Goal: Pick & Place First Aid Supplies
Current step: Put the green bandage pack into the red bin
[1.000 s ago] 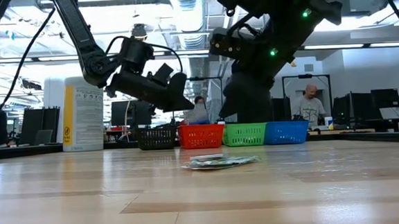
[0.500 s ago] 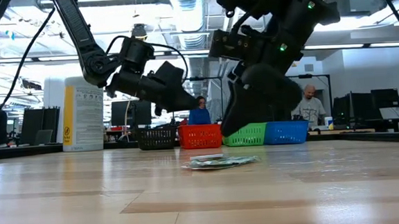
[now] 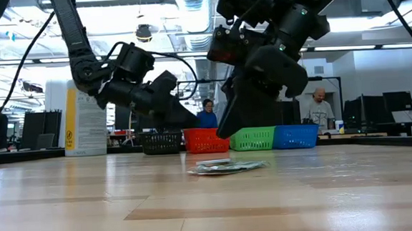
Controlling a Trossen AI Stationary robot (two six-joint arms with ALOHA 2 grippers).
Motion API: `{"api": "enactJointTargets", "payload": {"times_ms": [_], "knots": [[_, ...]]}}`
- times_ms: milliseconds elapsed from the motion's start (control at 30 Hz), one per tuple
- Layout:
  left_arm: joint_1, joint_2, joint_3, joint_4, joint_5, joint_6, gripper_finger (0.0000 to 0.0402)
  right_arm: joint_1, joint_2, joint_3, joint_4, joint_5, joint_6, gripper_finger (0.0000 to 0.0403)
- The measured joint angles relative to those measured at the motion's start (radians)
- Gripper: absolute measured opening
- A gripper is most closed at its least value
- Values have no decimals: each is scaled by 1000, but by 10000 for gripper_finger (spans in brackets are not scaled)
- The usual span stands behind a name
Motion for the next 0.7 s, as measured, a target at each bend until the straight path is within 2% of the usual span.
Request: {"api": "enactJointTargets", "payload": {"times_ms": [200,300,600,700], "knots": [[-69,-10,-53,2,1,84,108,2,0,0,-1,-22,-69,108],[-114,-53,-87,0,1,141,108,3,0,0,-1,-23,-111,108],[-195,-324,-198,5,1,183,108,-7,11,0,14,-24,-166,108],[-216,-407,-240,6,3,184,108,-13,46,0,38,-67,-176,108]]}}
